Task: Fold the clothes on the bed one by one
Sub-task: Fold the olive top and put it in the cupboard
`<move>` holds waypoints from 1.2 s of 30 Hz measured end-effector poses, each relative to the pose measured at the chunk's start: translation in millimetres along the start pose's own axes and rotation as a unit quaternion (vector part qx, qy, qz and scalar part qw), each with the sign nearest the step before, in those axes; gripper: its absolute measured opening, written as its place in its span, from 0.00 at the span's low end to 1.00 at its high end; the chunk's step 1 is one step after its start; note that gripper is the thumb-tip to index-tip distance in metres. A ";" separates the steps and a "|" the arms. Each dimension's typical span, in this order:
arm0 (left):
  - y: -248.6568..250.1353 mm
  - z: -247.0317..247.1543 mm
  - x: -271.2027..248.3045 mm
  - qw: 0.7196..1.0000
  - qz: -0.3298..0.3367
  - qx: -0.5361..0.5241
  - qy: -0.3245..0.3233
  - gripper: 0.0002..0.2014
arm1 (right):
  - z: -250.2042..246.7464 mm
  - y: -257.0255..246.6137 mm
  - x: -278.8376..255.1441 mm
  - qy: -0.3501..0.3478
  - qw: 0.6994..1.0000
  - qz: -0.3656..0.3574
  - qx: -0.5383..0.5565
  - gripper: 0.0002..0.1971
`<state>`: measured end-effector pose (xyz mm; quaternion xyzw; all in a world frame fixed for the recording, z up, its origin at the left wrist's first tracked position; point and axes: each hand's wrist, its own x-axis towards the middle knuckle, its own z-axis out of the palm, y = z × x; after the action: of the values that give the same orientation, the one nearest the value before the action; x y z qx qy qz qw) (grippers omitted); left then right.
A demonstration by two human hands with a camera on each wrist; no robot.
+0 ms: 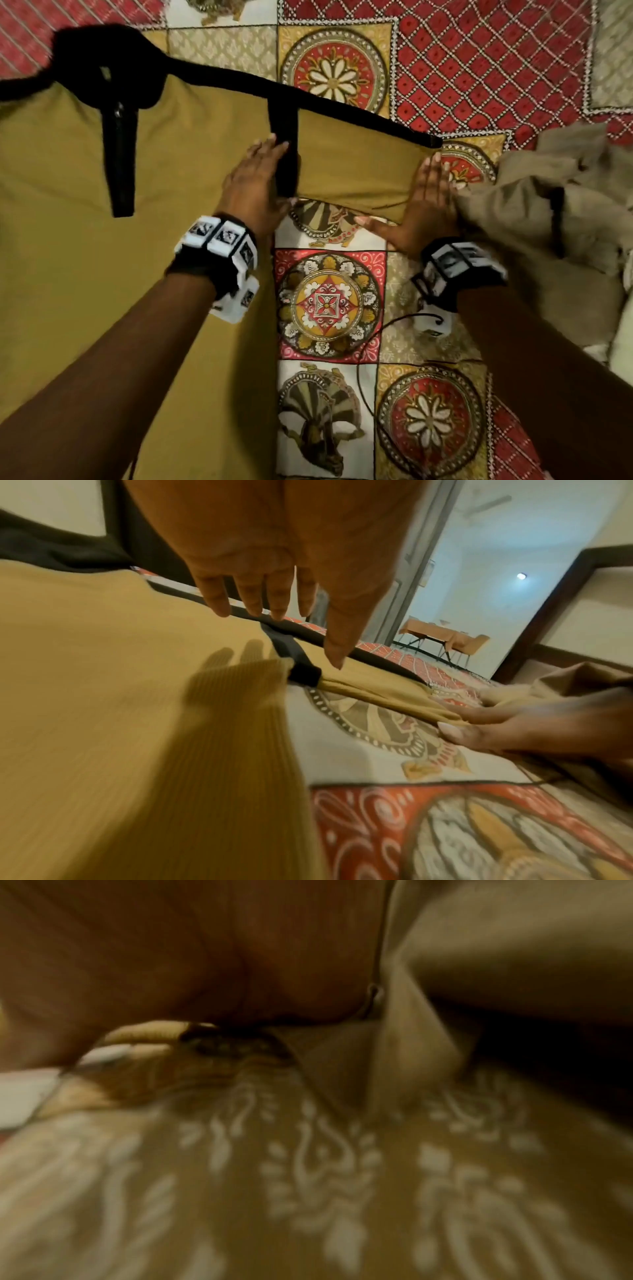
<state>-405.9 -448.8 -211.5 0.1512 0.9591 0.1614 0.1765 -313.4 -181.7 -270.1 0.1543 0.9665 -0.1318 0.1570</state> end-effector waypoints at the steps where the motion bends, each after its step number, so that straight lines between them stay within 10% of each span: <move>1: -8.6 0.4 -19.3 1.000 -0.009 -0.015 0.011 0.40 | -6.2 -1.7 -1.9 -0.002 1.000 -0.001 0.005 0.77; 7: -94.9 3.2 -119.1 0.994 -0.080 -0.058 0.046 0.30 | -2.2 -30.0 -32.5 0.079 0.997 0.010 0.020 0.47; 13: -184.9 -13.5 -161.0 0.985 -0.127 -0.083 0.078 0.28 | 31.1 -98.1 -56.1 0.055 0.988 0.146 0.010 0.57; 16: -238.1 -36.3 -162.7 0.987 -0.130 -0.076 0.056 0.36 | 36.9 -213.6 -72.5 0.162 0.987 -0.006 0.014 0.38; 24: -435.5 -148.1 -179.4 0.996 -0.061 0.023 0.063 0.31 | 70.4 -549.4 -67.4 -0.023 0.963 -0.267 0.022 0.34; 27: -524.1 -172.2 -171.6 0.982 -0.157 -0.007 0.103 0.25 | 69.4 -613.7 -32.8 -0.016 0.956 -0.293 0.020 0.36; 30: -584.2 -193.2 -165.5 0.899 -0.342 -0.201 0.185 0.08 | 73.4 -652.5 -2.9 -0.024 0.958 -0.283 0.045 0.33; 32: -602.6 -200.9 -158.1 0.775 -0.463 -0.415 0.114 0.14 | 83.1 -671.0 11.0 -0.042 0.959 -0.275 0.060 0.34; 34: -607.9 -201.9 -152.4 0.660 -0.479 -0.574 0.068 0.23 | 94.7 -679.5 15.9 -0.069 0.961 -0.261 0.053 0.39; 36: -611.2 -203.9 -145.2 0.637 -0.450 -0.625 0.046 0.23 | 108.9 -682.8 15.3 -0.080 0.965 -0.247 0.036 0.42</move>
<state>-497.9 -1102.8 -210.7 -0.4526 0.5859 0.6295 0.2357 -530.5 -837.4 -234.2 -0.0943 0.9535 -0.2135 0.1908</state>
